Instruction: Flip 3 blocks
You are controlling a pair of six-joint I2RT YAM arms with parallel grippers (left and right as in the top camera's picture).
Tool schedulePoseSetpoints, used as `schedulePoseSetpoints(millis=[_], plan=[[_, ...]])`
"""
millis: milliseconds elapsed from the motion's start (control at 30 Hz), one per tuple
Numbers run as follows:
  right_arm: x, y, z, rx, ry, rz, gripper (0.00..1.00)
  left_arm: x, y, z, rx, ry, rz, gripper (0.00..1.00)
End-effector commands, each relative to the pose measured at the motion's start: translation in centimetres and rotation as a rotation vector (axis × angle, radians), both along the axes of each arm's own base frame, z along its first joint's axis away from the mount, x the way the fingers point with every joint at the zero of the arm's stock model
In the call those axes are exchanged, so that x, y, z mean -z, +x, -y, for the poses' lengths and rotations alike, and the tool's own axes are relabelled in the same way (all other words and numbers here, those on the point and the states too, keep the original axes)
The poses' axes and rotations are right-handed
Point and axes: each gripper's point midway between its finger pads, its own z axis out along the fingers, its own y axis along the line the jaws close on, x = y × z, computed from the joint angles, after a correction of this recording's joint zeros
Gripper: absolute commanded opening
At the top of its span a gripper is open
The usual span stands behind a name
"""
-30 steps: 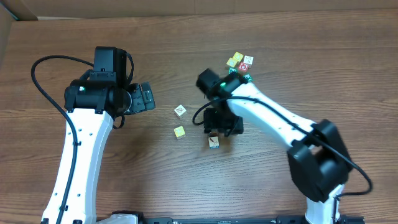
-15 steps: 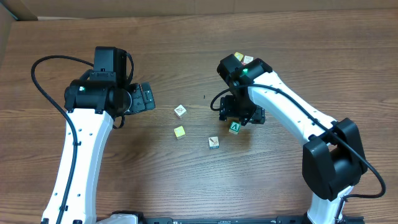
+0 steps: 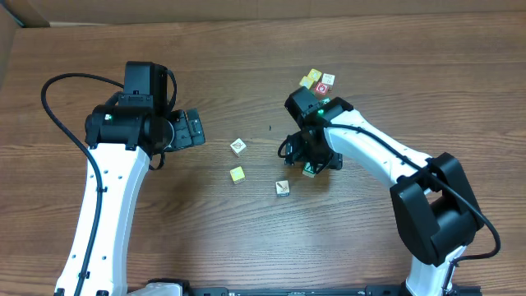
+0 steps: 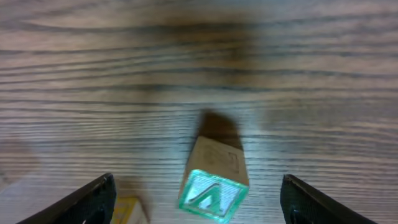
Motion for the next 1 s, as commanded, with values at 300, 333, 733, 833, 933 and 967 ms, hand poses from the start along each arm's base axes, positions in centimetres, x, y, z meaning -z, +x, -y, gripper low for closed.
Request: schedulePoseSetpoints(millis=[300, 333, 733, 833, 933, 967], plan=[[-0.3, -0.05, 0.37, 0.053, -0.002, 0.014, 0.74, -0.23, 0.22, -0.18, -0.016, 0.006, 0.011, 1.0], [-0.3, -0.08, 0.38, 0.063, -0.002, 0.012, 0.74, -0.23, 0.22, -0.18, -0.016, 0.006, 0.011, 1.0], [-0.27, -0.5, 0.49, 0.092, -0.005, -0.009, 0.85, -0.23, 0.22, -0.18, -0.016, 0.006, 0.011, 0.99], [-0.31, -0.56, 0.08, 0.09, 0.018, -0.016, 1.0, -0.22, 0.22, -0.18, -0.016, 0.006, 0.01, 1.0], [-0.33, -0.48, -0.14, 0.09, 0.029, -0.015, 1.0, -0.23, 0.22, -0.18, -0.016, 0.006, 0.011, 1.0], [-0.33, -0.45, -0.16, 0.09, 0.029, -0.013, 1.0, -0.23, 0.22, -0.18, -0.016, 0.006, 0.011, 1.0]])
